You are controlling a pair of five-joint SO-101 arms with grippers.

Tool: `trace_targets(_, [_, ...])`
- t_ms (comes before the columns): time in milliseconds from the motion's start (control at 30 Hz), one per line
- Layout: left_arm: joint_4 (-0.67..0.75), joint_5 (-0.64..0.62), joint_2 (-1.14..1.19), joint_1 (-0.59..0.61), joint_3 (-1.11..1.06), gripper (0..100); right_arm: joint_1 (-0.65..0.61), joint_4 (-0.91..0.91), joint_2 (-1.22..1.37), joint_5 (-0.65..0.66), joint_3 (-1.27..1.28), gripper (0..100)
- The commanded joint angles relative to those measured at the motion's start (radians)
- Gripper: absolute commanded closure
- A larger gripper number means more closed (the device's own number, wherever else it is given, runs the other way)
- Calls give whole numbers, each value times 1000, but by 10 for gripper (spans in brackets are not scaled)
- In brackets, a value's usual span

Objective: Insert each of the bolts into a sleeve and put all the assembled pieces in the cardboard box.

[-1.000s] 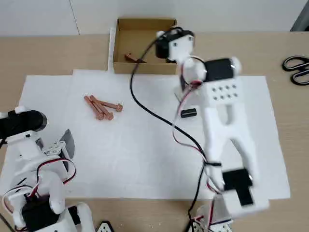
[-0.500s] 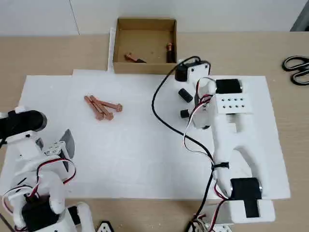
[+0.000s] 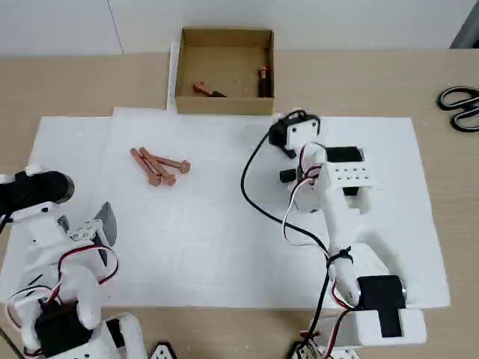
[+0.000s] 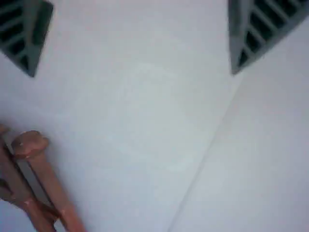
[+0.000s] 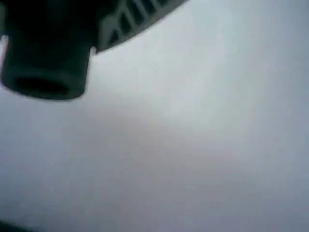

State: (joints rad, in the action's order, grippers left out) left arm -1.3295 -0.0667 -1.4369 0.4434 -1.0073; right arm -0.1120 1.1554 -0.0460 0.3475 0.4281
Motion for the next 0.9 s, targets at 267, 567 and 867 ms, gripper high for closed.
trace_targets(267, [0,6,-6,-6,1,757,5,-50,-2,6,41,961])
trace_targets(567, [-3,6,-6,-6,1,757,4,-51,96,-29,34,893])
trace_targets(867, [-3,6,-6,-6,1,757,4,-61,111,-29,34,846])
